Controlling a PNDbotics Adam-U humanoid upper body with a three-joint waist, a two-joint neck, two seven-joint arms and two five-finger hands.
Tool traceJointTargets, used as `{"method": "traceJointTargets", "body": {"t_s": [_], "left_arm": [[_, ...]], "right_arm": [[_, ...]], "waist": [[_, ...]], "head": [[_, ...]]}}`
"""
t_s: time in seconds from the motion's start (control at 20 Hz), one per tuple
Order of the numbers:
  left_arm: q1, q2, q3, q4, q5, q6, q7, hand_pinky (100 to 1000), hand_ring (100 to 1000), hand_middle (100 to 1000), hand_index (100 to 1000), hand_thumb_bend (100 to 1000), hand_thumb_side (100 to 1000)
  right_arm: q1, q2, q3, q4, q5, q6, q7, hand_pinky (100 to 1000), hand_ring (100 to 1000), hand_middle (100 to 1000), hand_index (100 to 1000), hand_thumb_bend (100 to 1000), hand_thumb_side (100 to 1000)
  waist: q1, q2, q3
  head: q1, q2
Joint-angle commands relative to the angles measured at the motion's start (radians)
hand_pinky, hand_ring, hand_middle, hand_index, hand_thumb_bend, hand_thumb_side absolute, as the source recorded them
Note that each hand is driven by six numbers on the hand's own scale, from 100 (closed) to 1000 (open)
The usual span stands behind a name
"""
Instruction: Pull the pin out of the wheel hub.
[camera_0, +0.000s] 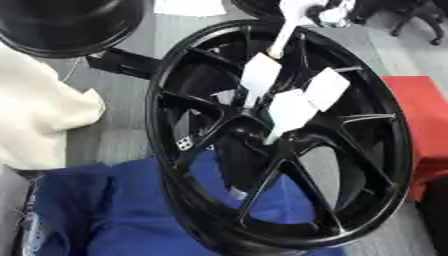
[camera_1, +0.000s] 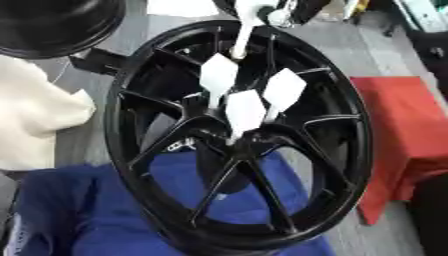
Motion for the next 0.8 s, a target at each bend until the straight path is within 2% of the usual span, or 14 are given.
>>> {"method": "traceJointTargets", "body": {"t_s": [0.05,0.35,0.45,0.7,0.75,0.8], "left_arm": [[-0.004,0.023,0.013,-0.02,-0.003,-0.006,0.001,748,777,653,754,109,742],[-0.005,0.024,0.017,-0.02,-0.006,-0.009,0.006,748,777,653,753,108,741],[-0.005,0.024,0.017,-0.02,-0.007,-0.008,0.006,748,777,653,753,107,740],[-0.007,0.026,0.019,-0.02,-0.008,-0.01,0.008,748,776,653,753,105,739],[-0.007,0.026,0.019,-0.02,-0.009,-0.01,0.009,748,776,653,753,105,739],[-0.006,0.025,0.02,-0.02,-0.008,-0.009,0.009,748,777,653,753,105,739]], "right_arm": [[0.02,-0.095,-0.085,-0.01,0.022,0.012,-0.048,712,554,308,467,100,260],[0.175,-0.214,-0.232,0.028,0.075,0.051,-0.176,712,545,316,476,100,316],[0.244,-0.242,-0.291,0.051,0.078,0.072,-0.238,708,537,318,479,100,352],[0.388,-0.28,-0.392,0.113,0.091,0.123,-0.385,710,539,330,491,100,352],[0.409,-0.284,-0.404,0.124,0.1,0.133,-0.405,715,547,340,500,100,341],[0.432,-0.288,-0.415,0.135,0.114,0.145,-0.42,720,559,357,516,100,116]], "waist": [[0.006,-0.027,-0.006],[0.011,-0.025,-0.011],[0.013,-0.024,-0.012],[0.019,-0.024,-0.015],[0.02,-0.024,-0.016],[0.02,-0.024,-0.017]], "head": [[0.011,0.002],[0.029,-0.001],[0.036,-0.002],[0.051,-0.003],[0.054,-0.003],[0.058,-0.004]]}}
